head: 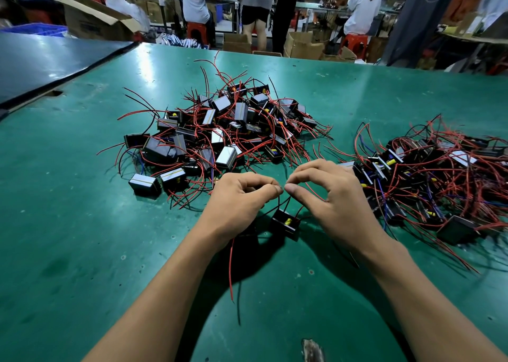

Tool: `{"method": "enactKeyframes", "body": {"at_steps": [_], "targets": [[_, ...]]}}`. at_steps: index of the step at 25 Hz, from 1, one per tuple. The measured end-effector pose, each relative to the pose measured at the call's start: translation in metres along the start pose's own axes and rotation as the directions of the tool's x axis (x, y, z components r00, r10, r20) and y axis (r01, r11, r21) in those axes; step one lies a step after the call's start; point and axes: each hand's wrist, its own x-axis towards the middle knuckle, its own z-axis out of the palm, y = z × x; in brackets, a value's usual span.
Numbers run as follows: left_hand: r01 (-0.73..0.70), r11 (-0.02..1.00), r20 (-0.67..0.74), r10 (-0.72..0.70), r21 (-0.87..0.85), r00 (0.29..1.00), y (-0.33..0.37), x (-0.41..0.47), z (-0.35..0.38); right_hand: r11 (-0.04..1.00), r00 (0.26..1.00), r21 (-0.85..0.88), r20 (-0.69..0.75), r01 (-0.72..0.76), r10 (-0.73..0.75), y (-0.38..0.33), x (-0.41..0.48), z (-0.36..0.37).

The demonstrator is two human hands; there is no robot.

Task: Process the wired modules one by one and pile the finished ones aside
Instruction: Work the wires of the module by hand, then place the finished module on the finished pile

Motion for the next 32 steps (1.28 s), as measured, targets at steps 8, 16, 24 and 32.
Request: {"method": "enactKeyframes", "body": {"at_steps": [8, 16, 24, 32], "targets": [[-0.069, 0.997, -0.05, 0.071, 0.042, 0.996, 0.0, -0.001, 0.004, 0.814, 0.884, 0.354, 0.271, -0.46, 0.382, -0.006, 0.001, 0.005], [-0.029, 0.999, -0.049, 0.03, 0.021, 0.998, -0.002, 0.002, 0.005, 0.892, 0.946, 0.318, 0.154, -0.321, 0.285, -0.005, 0.0, -0.001], [-0.036, 0.999, -0.037, 0.037, 0.015, 0.999, -0.004, 0.002, 0.004, 0.966, 0.984, 0.194, -0.013, -0.17, 0.176, -0.008, -0.001, 0.007], [-0.036, 0.999, -0.009, 0.036, 0.019, 0.999, -0.005, 0.001, 0.006, 0.891, 0.924, 0.25, 0.142, -0.38, 0.354, -0.008, 0.001, 0.012]]}}
